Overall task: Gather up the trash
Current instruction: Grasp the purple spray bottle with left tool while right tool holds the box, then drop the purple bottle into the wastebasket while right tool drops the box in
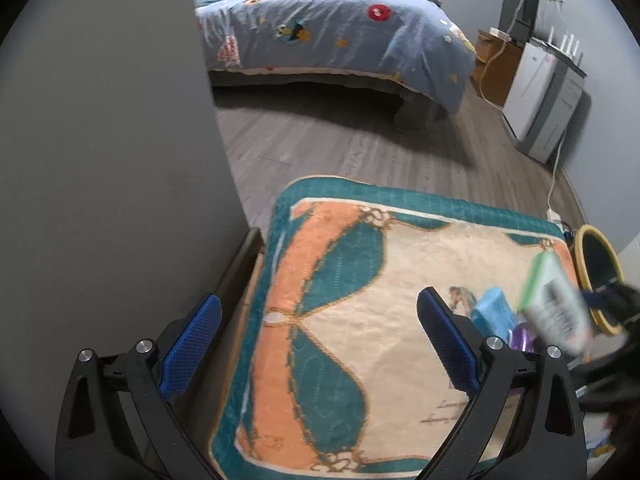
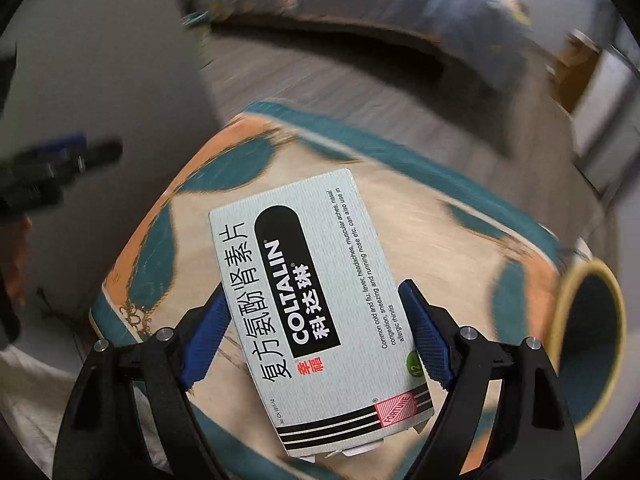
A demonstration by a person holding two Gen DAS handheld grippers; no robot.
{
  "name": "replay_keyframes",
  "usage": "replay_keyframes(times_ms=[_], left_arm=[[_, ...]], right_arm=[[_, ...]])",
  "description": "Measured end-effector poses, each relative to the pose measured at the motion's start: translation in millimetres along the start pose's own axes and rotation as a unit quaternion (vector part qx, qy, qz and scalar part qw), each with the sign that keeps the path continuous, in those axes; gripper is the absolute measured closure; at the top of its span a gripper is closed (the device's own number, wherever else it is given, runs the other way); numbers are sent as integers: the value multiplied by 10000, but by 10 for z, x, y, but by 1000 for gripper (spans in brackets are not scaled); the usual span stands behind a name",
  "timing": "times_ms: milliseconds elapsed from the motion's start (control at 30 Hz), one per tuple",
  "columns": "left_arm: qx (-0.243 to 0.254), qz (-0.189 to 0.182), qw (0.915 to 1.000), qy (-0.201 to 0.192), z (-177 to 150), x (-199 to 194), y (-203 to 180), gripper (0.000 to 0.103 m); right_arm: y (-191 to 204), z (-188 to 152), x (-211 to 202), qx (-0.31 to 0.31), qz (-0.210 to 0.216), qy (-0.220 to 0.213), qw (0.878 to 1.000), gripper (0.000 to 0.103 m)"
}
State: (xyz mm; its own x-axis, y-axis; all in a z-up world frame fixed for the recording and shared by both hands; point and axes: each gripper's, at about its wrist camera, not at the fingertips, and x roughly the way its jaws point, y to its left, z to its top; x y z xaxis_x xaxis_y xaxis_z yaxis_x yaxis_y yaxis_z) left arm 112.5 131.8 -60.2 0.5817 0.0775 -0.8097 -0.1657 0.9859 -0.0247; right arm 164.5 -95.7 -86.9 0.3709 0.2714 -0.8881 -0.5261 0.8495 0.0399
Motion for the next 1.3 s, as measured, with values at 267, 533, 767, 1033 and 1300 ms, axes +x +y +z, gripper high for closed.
replay_keyframes(times_ms=[267,533,767,1033,1300], left_arm=[[307,-503,9977,333,-135,245,-772,6],[1344,-650,9878,449,-481,476,-1628,6],[1816,-1121,9745,693,-788,662,-2146,10],[2174,-1402,9612,954,-1001,896,-2338,69],[2087,-1589,9625,700,-877,716,-2249,70]], right_arm=[[-842,-432,-553,898,-788,-287,9924,22],[-1463,-766,-482,1493,-1090,-171,9826,22],[-1703,-799,-296,1961,-801,-53,9773,22],[-1899,-833,-334,2177,-611,-68,9741,22],[-1944,-840,-354,2238,-547,-113,9730,22]])
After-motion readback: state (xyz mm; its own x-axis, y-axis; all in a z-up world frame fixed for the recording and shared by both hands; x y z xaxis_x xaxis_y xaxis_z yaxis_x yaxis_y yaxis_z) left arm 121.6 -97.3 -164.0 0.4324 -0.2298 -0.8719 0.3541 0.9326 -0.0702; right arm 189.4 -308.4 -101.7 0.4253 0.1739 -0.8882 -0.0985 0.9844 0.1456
